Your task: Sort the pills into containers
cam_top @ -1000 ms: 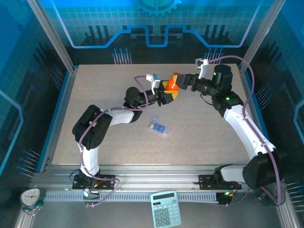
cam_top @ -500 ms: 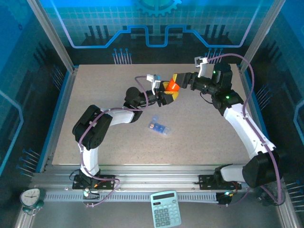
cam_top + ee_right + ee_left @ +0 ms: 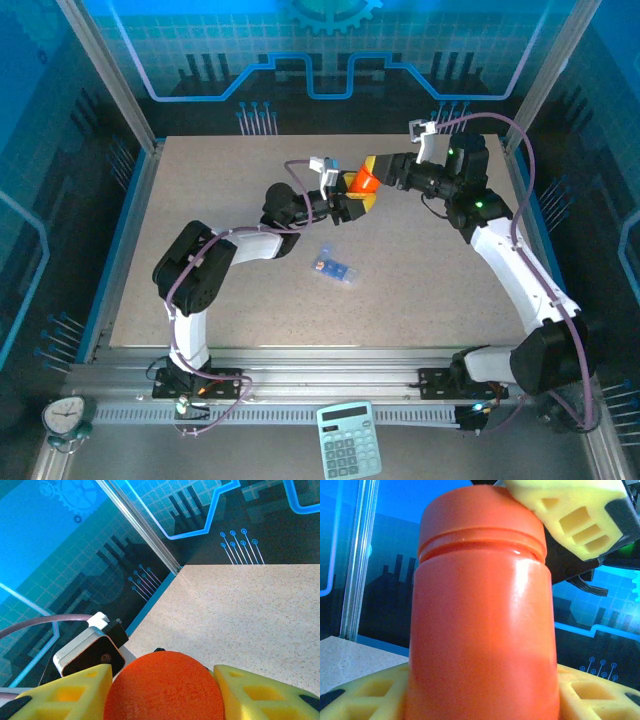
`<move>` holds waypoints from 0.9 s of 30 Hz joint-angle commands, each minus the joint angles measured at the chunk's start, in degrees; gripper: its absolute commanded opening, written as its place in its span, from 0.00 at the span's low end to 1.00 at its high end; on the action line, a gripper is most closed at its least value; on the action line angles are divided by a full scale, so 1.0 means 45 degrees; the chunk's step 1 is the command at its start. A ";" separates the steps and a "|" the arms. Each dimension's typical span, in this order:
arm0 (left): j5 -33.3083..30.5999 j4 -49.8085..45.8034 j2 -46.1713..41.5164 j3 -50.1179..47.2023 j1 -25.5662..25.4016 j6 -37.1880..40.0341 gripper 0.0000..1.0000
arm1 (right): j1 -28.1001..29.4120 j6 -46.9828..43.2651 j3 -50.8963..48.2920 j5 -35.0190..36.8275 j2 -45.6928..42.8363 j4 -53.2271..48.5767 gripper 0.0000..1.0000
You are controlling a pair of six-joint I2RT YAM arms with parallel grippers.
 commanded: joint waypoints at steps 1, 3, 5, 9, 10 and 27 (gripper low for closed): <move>0.0109 0.0428 -0.0056 0.0628 -0.0103 -0.0018 0.12 | 0.0405 -0.0161 0.0054 0.0382 -0.0101 -0.0422 0.48; -0.0077 0.0260 -0.0143 0.0620 -0.0160 0.0228 0.12 | 0.0627 -0.0223 -0.0034 0.1011 -0.0192 -0.0673 0.45; -0.0364 0.0025 -0.0254 0.0584 -0.0253 0.0608 0.11 | 0.0931 -0.0188 -0.0203 0.1907 -0.0315 -0.0850 0.45; -0.1260 -0.0603 -0.0672 0.0372 -0.0603 0.1884 0.11 | 0.1668 0.0197 -0.0793 0.4038 -0.0643 -0.0862 0.45; -0.1491 -0.0801 -0.0778 0.0319 -0.0753 0.2312 0.11 | 0.1843 0.0361 -0.0916 0.4642 -0.0732 -0.0920 0.45; -0.2610 -0.1754 -0.1068 0.0145 -0.1486 0.4439 0.11 | 0.2851 0.0869 -0.1095 0.7013 -0.0829 -0.1338 0.48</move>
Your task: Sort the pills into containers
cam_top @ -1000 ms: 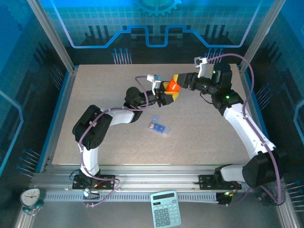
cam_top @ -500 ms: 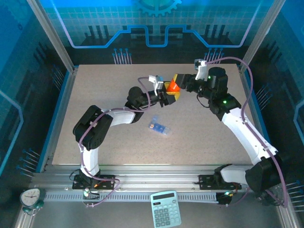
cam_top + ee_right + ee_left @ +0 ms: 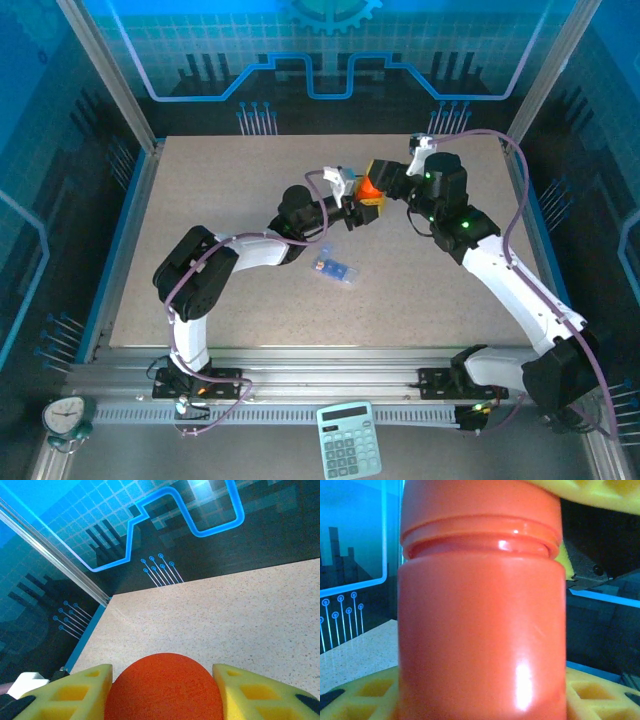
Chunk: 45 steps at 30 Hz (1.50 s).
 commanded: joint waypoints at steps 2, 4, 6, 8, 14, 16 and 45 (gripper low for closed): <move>0.0239 0.1142 -0.0693 0.0257 -0.0500 0.0521 0.11 | 0.0444 -0.0185 0.0220 -0.0614 0.0310 -0.1237 0.51; 0.0259 0.1089 -0.0661 0.0276 -0.0491 0.0489 0.11 | 0.0371 -0.0478 0.0446 -0.0778 0.0355 -0.1503 0.55; 0.0265 0.1107 -0.0633 0.0258 -0.0482 0.0430 0.11 | 0.0209 -0.0658 0.0673 -0.1039 0.0361 -0.1730 0.59; 0.0266 0.1181 -0.0602 0.0247 -0.0444 0.0320 0.11 | -0.0139 -0.0800 0.0935 -0.1445 0.0255 -0.1957 0.65; 0.0602 0.1789 -0.0416 0.0180 -0.0139 -0.0465 0.11 | -0.1284 -0.1359 0.1690 -0.3325 -0.0329 -0.2436 0.83; 0.0863 0.2045 -0.0376 0.0140 0.0048 -0.0825 0.11 | -0.1652 -0.1570 0.1836 -0.4154 -0.0550 -0.2507 0.87; 0.4676 0.2885 -0.0267 0.0689 0.1059 -0.4179 0.12 | -0.2712 -0.5200 0.5109 -1.0995 0.2817 -0.4930 0.86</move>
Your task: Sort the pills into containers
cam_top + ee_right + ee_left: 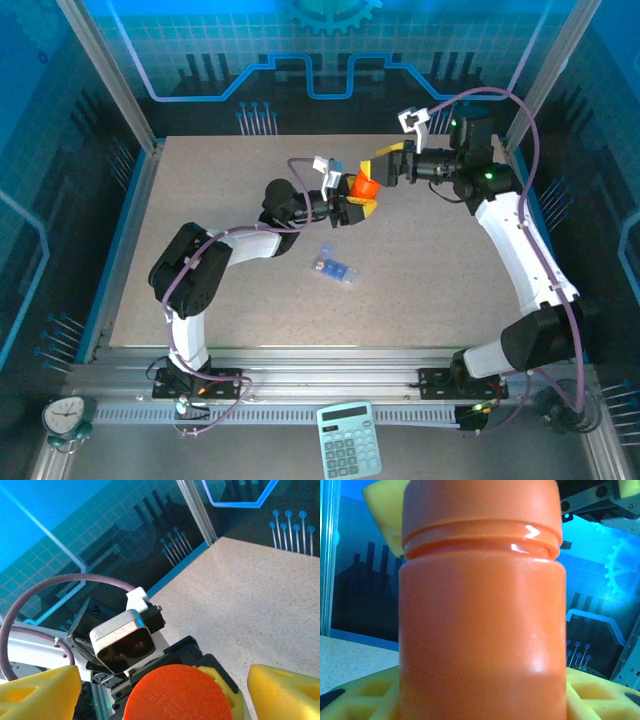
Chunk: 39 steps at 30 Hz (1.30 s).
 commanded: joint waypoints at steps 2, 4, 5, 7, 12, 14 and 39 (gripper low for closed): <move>0.0389 0.0728 -0.0249 0.0410 0.0043 -0.0270 0.12 | 0.0204 -0.0445 0.0186 -0.0043 0.0150 -0.0593 0.84; 0.0409 0.0714 -0.0248 0.0415 0.0044 -0.0293 0.13 | 0.0218 -0.0450 0.0117 0.0007 0.0163 -0.0603 0.82; 0.0425 0.0713 -0.0245 0.0402 0.0056 -0.0284 0.12 | 0.0217 -0.0460 0.0098 0.0012 0.0134 -0.0621 0.81; 0.0408 0.0723 -0.0245 0.0426 0.0042 -0.0297 0.12 | 0.0236 -0.0465 0.0044 0.0031 0.0111 -0.0625 0.77; 0.0408 0.0713 -0.0184 0.0473 0.0045 -0.0322 0.12 | 0.0268 -0.0461 -0.0021 0.0121 0.0085 -0.0681 0.64; 0.0413 0.0694 -0.0180 0.0488 0.0047 -0.0321 0.12 | 0.0298 -0.0494 -0.0060 0.0107 0.0105 -0.0759 0.58; -0.3011 -0.2263 -0.1617 -0.0271 -0.0827 0.4573 0.12 | 0.2794 0.3469 -0.3230 0.8029 -0.1204 0.1098 0.44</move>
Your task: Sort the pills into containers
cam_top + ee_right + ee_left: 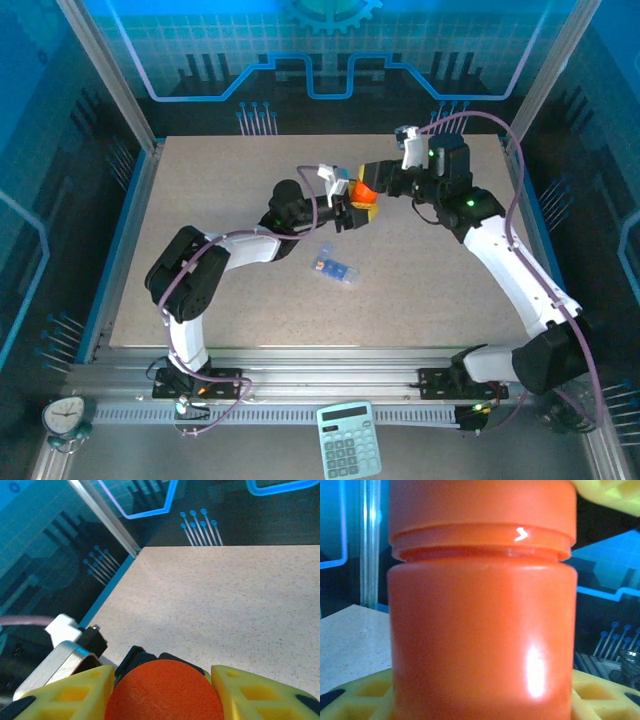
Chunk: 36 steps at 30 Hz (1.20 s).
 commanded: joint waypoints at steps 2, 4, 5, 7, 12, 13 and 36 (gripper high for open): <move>-0.1142 0.0520 -0.1124 0.0256 -0.0534 0.1575 0.12 | 0.0859 0.0760 -0.0457 0.1218 0.0336 -0.0876 0.45; -0.1145 0.0571 -0.1078 0.0275 -0.0529 0.1563 0.12 | 0.0899 0.0819 -0.0491 0.1302 0.0375 -0.0895 0.45; -0.1165 0.0572 -0.1055 0.0275 -0.0562 0.1554 0.12 | 0.0899 0.0830 -0.0488 0.1355 0.0391 -0.0895 0.45; -0.1165 0.0625 -0.1036 0.0278 -0.0550 0.1503 0.12 | 0.0900 0.0819 -0.0434 0.1475 0.0402 -0.0988 0.46; -0.1166 0.0679 -0.0917 0.0266 -0.0547 0.1393 0.11 | 0.0752 0.0751 -0.0158 0.1510 0.0339 -0.1197 0.48; -0.1163 0.0693 -0.0892 0.0273 -0.0532 0.1340 0.11 | 0.0640 0.0751 -0.0073 0.1399 0.0331 -0.1242 0.51; 0.2446 0.1002 -0.0411 0.0559 0.0447 -0.1469 0.10 | -0.2738 -0.3706 0.2351 -0.6321 0.0331 -0.3393 0.91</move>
